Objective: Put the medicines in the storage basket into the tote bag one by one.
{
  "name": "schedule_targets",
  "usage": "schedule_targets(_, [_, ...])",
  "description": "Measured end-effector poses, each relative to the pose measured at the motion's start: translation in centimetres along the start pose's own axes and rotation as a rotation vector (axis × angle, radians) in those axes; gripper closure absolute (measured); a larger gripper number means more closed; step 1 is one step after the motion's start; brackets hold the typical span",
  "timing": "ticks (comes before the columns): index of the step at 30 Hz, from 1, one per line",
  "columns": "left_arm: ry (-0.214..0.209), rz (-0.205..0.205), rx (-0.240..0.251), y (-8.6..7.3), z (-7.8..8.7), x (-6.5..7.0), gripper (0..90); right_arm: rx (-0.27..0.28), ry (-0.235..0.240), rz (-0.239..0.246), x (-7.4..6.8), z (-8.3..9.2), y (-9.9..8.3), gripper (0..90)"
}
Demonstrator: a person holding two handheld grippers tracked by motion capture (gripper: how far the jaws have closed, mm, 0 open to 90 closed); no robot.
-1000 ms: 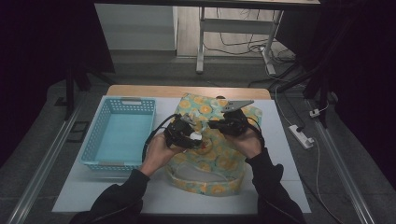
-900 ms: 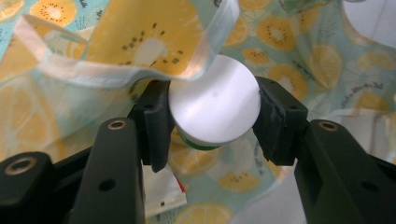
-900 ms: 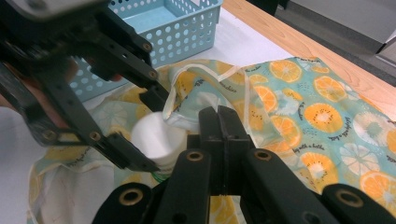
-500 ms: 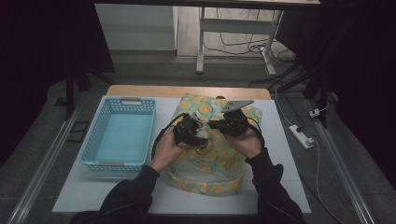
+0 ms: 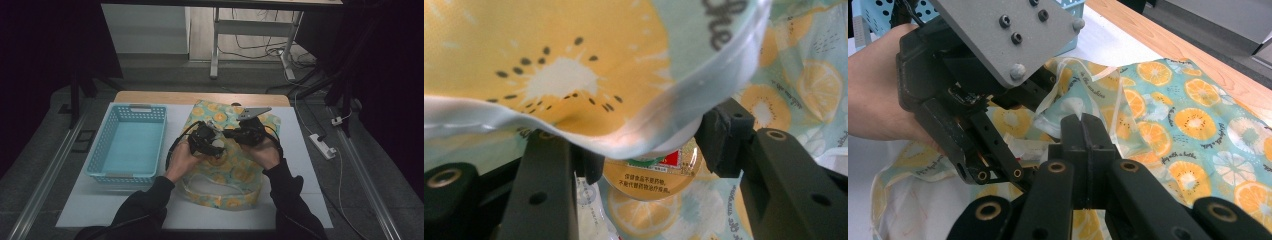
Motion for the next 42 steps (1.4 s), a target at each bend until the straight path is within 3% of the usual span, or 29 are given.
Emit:
schedule_targets(9, [-0.018, 0.031, 0.039, -0.1, 0.8, 0.1, 33.8, 0.002, 0.002, -0.002, 0.0, 0.1, 0.0, 90.0])
schedule_targets(15, [-0.063, 0.032, 0.069, -0.6, 1.9, 0.5, 24.4, 0.004, 0.002, -0.001, 0.0, 0.1, 0.0, 90.0])
schedule_targets(25, [-0.081, 0.025, 0.093, -1.8, 3.6, 1.2, 11.5, -0.001, 0.004, 0.003, -0.1, 0.0, 0.0, 90.0])
schedule_targets(30, [-0.111, 0.02, 0.093, -2.4, 4.2, 1.5, 2.7, -0.002, 0.005, 0.005, -0.2, 0.0, 0.0, 90.0])
schedule_targets(42, [-0.161, 0.009, 0.135, -4.1, 5.3, 2.1, 0.7, -0.003, 0.005, 0.007, -0.3, 0.0, 0.0, 90.0])
Point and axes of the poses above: each handheld gripper's, and its own axes: z roughly backward along the jaws, y roughly out of its top, x roughly to its right, the point moved 2 cm from there along -z, roughly forward along the jaws, and after that the axes turned 3 degrees about x, right-handed, at the moved point
